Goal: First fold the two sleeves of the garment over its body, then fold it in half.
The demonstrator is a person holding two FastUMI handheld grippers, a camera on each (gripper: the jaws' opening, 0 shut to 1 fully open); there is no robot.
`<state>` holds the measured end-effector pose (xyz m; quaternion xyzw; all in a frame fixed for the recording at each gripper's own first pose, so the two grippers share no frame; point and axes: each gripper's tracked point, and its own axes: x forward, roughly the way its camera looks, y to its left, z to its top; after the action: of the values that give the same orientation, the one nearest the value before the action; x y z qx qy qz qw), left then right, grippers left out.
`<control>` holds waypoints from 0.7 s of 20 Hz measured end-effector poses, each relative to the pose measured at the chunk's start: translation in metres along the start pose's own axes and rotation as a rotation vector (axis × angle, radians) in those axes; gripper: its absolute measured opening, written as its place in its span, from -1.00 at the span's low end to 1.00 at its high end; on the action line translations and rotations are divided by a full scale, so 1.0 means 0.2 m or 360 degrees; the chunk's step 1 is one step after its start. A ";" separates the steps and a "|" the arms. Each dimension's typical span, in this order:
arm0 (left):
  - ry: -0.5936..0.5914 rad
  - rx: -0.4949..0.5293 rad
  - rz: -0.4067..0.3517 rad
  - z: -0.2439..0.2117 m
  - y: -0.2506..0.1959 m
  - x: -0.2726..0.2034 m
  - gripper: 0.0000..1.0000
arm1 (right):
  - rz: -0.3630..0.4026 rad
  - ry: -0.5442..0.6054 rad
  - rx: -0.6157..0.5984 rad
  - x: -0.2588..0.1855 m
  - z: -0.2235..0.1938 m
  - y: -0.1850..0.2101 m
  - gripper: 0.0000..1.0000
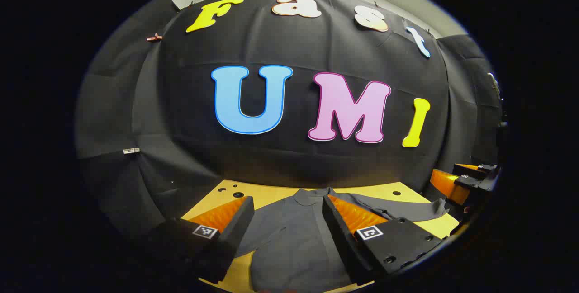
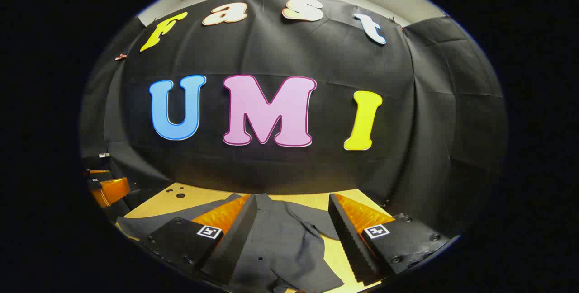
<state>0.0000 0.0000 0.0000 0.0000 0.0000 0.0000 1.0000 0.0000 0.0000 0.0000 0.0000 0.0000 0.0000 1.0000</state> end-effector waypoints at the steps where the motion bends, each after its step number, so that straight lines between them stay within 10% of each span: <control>1: 0.0004 0.0005 0.0002 0.00 -0.01 0.01 0.92 | 0.0000 0.0006 0.0011 0.01 -0.01 -0.01 0.95; 14: 0.0031 0.0040 0.0054 -0.03 -0.09 0.11 0.92 | 0.0076 0.0074 0.0076 0.10 -0.06 -0.07 0.95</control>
<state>0.0226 -0.0189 -0.0059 0.0124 0.0098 0.0169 0.9997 0.0197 -0.0146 -0.0126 0.0240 0.0234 0.0237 0.9992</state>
